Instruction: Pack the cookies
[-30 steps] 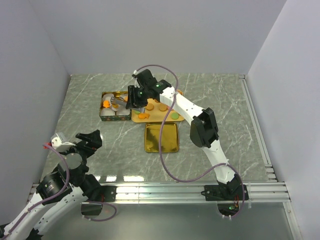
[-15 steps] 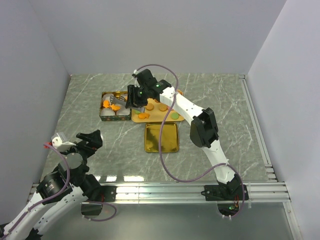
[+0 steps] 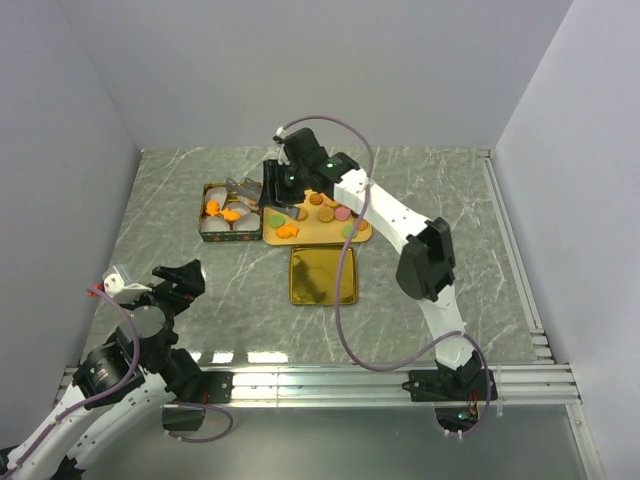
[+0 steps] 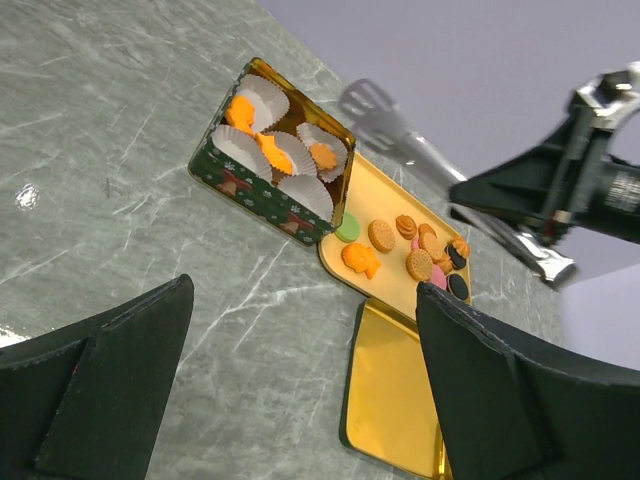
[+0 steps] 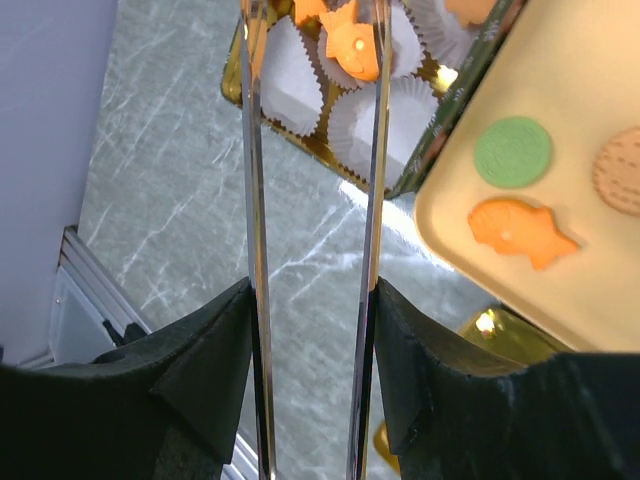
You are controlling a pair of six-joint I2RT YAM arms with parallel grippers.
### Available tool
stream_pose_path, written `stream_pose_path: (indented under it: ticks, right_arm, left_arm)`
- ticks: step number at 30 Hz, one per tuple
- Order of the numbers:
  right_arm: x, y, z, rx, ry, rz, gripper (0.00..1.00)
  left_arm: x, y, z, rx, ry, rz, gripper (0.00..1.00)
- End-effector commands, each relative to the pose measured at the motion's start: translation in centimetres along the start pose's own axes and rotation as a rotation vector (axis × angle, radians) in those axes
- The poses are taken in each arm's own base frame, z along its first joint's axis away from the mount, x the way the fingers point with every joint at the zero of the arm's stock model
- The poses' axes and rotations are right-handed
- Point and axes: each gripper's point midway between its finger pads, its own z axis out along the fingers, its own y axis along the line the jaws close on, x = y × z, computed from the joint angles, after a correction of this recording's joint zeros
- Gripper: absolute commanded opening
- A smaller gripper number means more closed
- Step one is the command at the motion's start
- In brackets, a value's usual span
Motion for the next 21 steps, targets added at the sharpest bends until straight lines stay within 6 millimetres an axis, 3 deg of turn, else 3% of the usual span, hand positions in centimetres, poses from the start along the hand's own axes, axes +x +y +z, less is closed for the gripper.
stream_pose_path:
  ticks: [1, 13, 21]
  right_arm:
    - [-3.2, 1.5, -6.2, -0.005, -0.137, -0.062, 0.56]
    - [0.9, -4.4, -11.9, 0.182, -0.147, -0.083, 0.55]
    - [3.9, -7.8, -12.2, 0.296, -0.083, -0.112, 0.55]
  left_arm:
    - [-1.1, -0.9, -0.3, 0.029, -0.018, -0.030, 0.99]
    - [-1.2, -0.9, -0.3, 0.027, -0.023, -0.041, 0.99]
    - [-1.4, -0.6, -0.4, 0.023, -0.028, -0.057, 0.99]
